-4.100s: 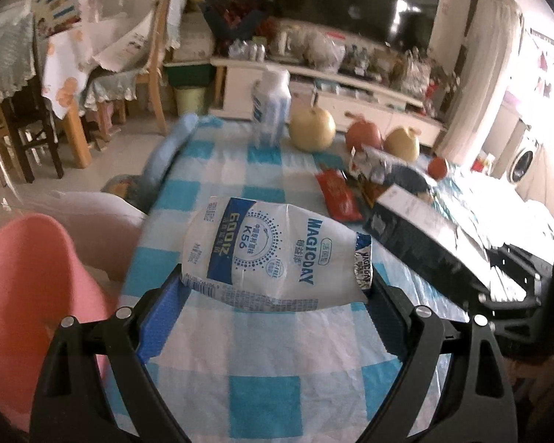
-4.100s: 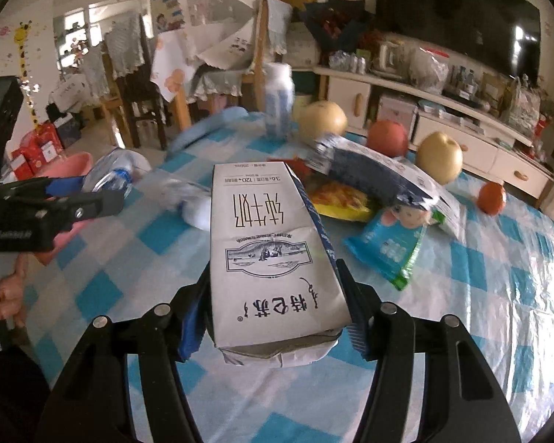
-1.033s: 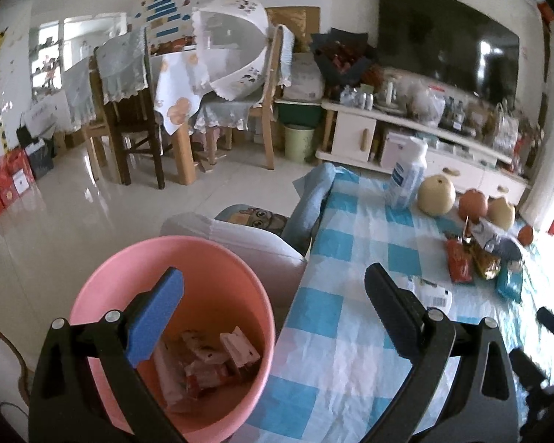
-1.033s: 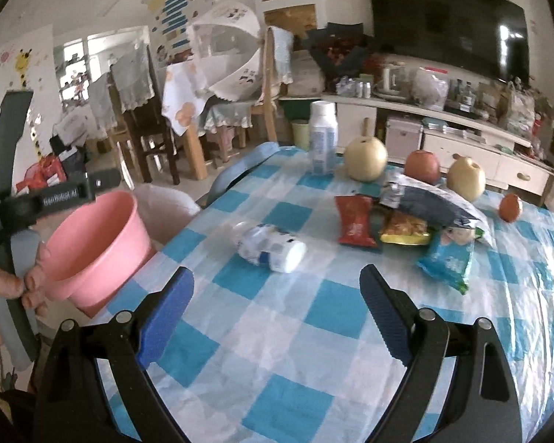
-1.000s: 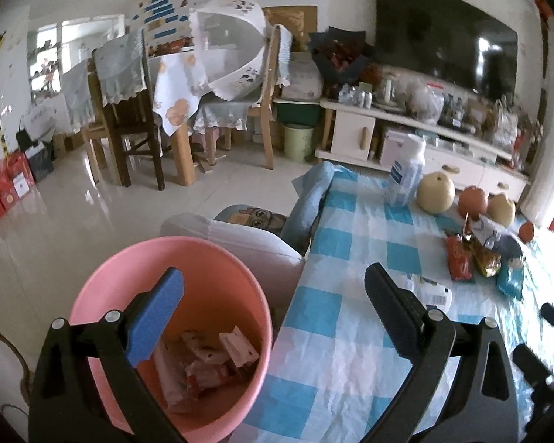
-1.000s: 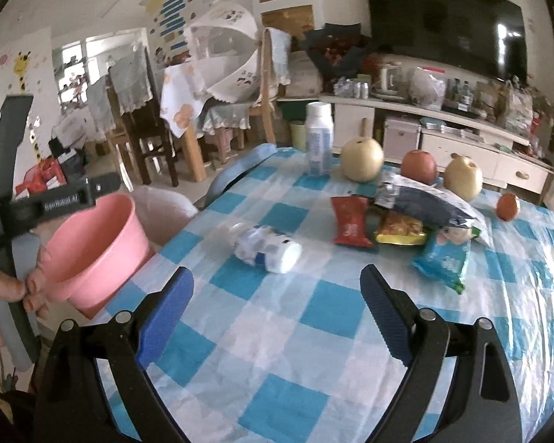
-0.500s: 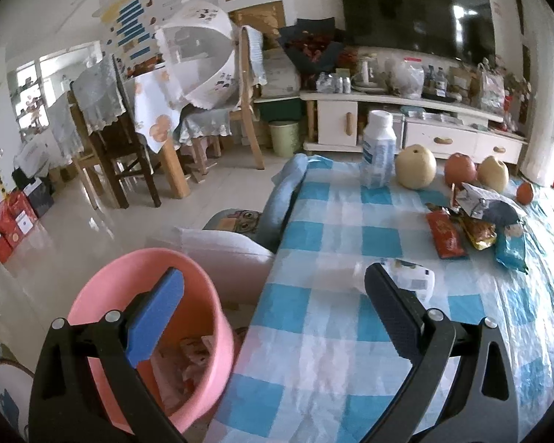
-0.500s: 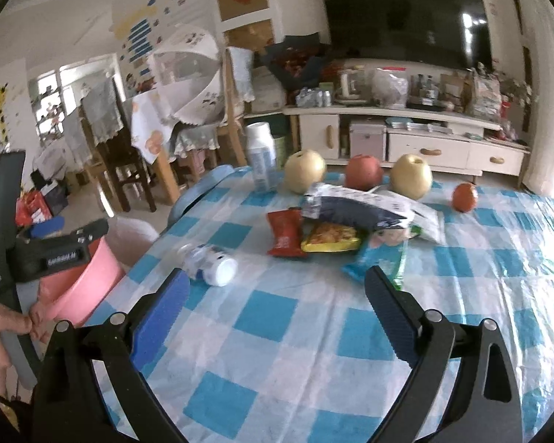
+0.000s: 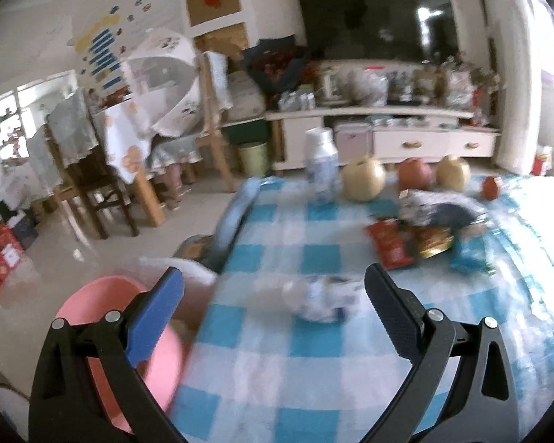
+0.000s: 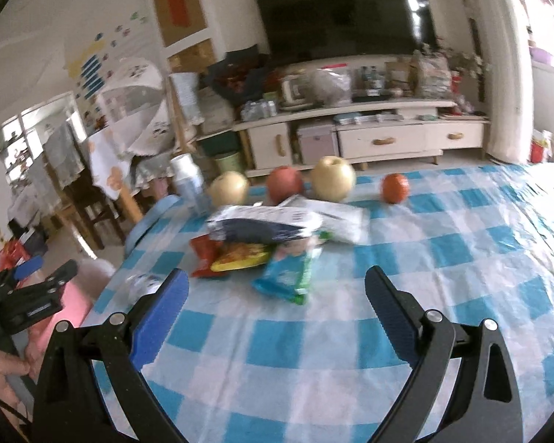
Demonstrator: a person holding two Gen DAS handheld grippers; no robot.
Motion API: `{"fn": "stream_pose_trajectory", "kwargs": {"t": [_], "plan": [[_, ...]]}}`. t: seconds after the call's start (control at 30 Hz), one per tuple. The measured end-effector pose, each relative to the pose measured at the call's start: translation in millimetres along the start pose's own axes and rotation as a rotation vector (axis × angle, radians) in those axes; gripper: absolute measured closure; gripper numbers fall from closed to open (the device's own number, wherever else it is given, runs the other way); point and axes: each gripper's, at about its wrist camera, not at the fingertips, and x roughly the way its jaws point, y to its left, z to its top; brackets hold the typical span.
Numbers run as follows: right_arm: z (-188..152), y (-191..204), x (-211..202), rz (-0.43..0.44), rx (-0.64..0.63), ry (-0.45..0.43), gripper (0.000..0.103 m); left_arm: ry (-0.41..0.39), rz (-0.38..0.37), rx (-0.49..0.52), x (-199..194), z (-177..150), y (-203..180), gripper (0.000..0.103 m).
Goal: Collect trash
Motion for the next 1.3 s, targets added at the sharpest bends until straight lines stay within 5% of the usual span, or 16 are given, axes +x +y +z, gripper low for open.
{"fn": "stream_pose_trajectory", "kwargs": {"t": [0.23, 0.43, 0.63, 0.77, 0.9, 1.23, 1.3], "plan": [[-3.5, -32.6, 25.5, -0.041, 0.048, 0.107, 0.008, 0.001, -0.148, -0.002, 13.7, 32.3, -43.9, 0.004], [2.1, -38.5, 42.7, -0.026, -0.012, 0.136, 0.008, 0.079, -0.264, -0.089, 65.8, 76.4, -88.8, 0.004], [9.7, -64.8, 59.2, -0.091, -0.006, 0.142, 0.008, 0.202, -0.197, -0.025, 139.5, 100.9, -144.5, 0.007], [8.9, -68.7, 63.5, -0.058, 0.013, 0.172, 0.008, 0.289, -0.181, -0.041, 179.9, 107.2, -163.0, 0.025], [9.0, -64.1, 60.8, -0.035, -0.014, 0.169, 0.008, 0.354, -0.141, -0.067, 212.9, 112.6, -172.3, 0.032], [8.1, -72.3, 56.1, -0.028, -0.004, 0.178, 0.008, 0.482, -0.102, -0.010, 260.2, 95.8, -203.4, 0.049], [8.4, -73.4, 56.2, -0.026, -0.002, 0.181, 0.008, 0.453, -0.105, -0.020, 257.7, 91.3, -204.2, 0.051]]}}
